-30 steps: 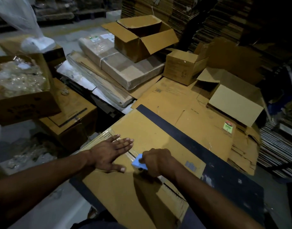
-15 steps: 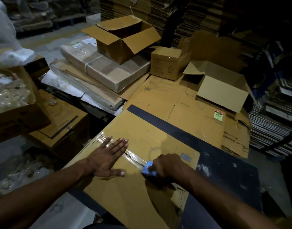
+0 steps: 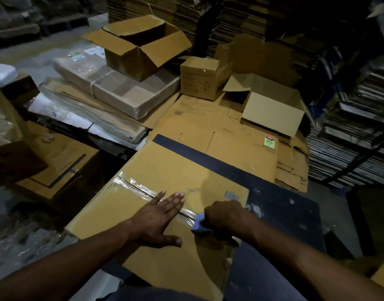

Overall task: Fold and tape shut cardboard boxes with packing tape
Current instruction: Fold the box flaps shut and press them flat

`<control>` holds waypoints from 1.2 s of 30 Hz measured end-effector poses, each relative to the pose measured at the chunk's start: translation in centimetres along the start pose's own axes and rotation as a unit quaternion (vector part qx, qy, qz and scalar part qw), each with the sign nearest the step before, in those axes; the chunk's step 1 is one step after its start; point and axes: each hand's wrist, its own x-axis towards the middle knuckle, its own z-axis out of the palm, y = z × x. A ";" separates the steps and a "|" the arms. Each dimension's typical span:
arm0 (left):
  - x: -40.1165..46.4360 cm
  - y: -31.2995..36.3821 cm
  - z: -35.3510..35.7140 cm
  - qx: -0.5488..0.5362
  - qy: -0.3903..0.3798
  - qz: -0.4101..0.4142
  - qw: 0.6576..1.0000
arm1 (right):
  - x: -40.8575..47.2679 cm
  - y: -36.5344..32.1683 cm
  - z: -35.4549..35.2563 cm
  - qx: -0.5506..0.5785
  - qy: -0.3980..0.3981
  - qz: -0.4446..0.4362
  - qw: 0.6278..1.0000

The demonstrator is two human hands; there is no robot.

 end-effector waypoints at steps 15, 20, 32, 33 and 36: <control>2.8 9.0 0.5 -0.031 0.001 0.060 0.998 | -3.8 1.8 1.3 0.046 0.017 0.014 0.999; 2.9 8.6 0.8 -0.022 -0.019 0.071 0.997 | -5.5 1.8 1.0 0.079 0.039 -0.037 0.995; 4.1 14.0 -0.8 -0.029 0.011 0.017 0.999 | -8.4 5.9 5.4 0.018 0.039 0.008 0.999; 4.8 15.7 -0.7 -0.036 0.011 0.003 0.999 | -8.4 6.1 5.5 0.014 0.044 0.003 0.999; 6.4 19.0 0.7 -0.036 0.026 -0.051 0.998 | -8.6 7.5 6.8 0.037 0.042 -0.032 0.998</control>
